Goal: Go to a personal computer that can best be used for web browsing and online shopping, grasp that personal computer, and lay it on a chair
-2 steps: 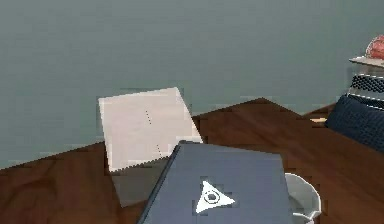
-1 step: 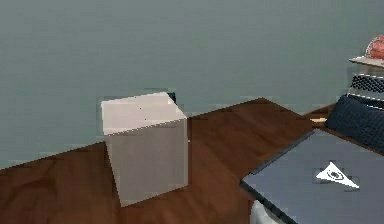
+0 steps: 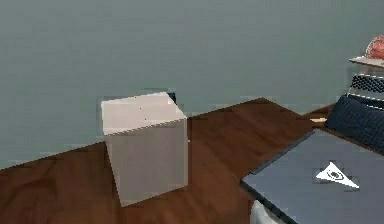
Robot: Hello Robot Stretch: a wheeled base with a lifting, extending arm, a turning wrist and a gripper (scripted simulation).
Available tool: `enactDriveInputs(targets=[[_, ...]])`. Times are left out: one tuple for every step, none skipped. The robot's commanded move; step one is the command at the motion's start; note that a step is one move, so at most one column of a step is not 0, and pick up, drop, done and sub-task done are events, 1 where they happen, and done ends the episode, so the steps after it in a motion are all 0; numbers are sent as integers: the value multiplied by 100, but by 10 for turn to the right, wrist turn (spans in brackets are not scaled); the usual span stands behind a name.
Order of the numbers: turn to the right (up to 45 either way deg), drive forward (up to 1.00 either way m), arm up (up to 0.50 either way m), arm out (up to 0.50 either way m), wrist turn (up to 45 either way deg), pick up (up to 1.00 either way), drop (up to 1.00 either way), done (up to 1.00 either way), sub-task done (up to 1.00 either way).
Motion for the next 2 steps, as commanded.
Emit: enactDriveInputs(targets=[[0, 0, -50, 0, 0, 0, 0, 0, 0], [0, 0, 0, 0, 0, 0, 100, 0, 0]])
